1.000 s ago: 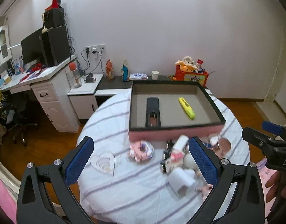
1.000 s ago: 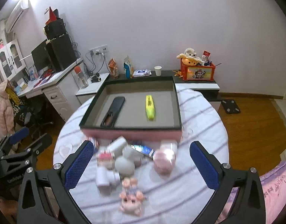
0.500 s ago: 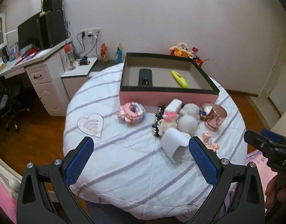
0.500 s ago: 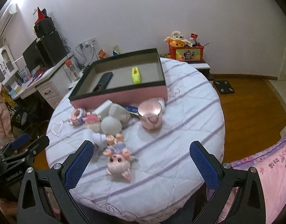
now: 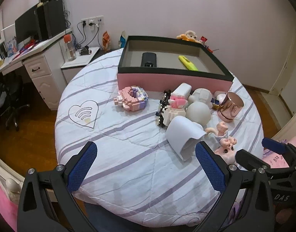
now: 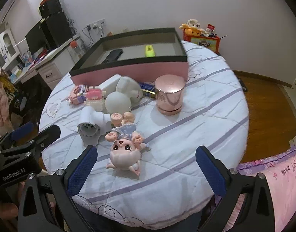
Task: Organize rigid objects
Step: 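Grasp the pink doll with the right tool while the left tool grasps the white hair dryer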
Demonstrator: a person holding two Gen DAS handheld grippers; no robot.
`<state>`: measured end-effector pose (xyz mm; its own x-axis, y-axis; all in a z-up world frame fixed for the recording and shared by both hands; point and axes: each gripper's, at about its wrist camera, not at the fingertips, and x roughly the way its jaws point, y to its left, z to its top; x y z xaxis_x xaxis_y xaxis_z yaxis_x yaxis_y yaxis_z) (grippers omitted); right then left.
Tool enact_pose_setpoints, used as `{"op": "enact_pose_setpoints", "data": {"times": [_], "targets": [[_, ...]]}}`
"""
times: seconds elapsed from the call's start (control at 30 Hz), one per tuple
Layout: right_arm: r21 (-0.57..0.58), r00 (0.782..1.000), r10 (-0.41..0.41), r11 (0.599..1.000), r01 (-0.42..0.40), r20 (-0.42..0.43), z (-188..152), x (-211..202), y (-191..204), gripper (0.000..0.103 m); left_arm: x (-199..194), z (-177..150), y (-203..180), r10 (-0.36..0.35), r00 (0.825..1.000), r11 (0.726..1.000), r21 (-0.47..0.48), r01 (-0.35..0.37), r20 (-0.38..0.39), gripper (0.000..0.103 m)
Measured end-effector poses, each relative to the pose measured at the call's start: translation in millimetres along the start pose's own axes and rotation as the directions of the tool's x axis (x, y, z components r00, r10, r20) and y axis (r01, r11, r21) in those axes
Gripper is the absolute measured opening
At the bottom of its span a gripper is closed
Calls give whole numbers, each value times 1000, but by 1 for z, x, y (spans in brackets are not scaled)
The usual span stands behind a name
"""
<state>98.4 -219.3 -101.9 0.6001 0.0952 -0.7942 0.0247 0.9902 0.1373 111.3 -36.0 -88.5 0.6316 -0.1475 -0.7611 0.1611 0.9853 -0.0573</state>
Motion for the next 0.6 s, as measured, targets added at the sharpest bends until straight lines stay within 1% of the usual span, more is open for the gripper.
{"op": "enact_pose_setpoints", "data": {"times": [0.03,0.13,0.17,0.27,0.33,0.37,0.43,0.5,0.53,0.6], "targets": [[-6,1000,1,1000,-1,-8,0,3,2,93,2,0,-1,1,1000,1000,2,-1,-5,103],[-11,999,4,1000,-5,-40,-1,15,4,84,9,-1,-2,13,1000,1000,7,-12,-21,103],[-12,999,2,1000,-3,-47,-1,19,5,82,13,-1,-1,4,1000,1000,4,-4,-29,103],[-1,998,21,1000,-21,-65,-2,28,4,81,17,-2,1,10,999,1000,-3,-10,-37,103],[-11,997,19,1000,-19,-72,-2,34,7,81,19,-2,2,18,999,1000,-1,-18,-42,103],[-11,996,25,1000,-26,-84,-2,39,7,79,21,-2,2,18,999,1000,-2,-19,-46,103],[-14,995,18,1000,-19,-97,-4,47,9,75,23,-3,3,18,998,1000,-2,-18,-53,103],[-20,997,19,1000,-20,-77,-4,47,10,70,25,-3,2,21,998,1000,4,-21,-57,103],[-18,997,35,999,-36,-66,-3,46,10,59,26,-3,1,22,998,1000,5,-22,-58,103],[-18,997,48,999,-49,-59,-3,43,9,57,27,-3,1,17,998,1000,4,-17,-60,103]]}}
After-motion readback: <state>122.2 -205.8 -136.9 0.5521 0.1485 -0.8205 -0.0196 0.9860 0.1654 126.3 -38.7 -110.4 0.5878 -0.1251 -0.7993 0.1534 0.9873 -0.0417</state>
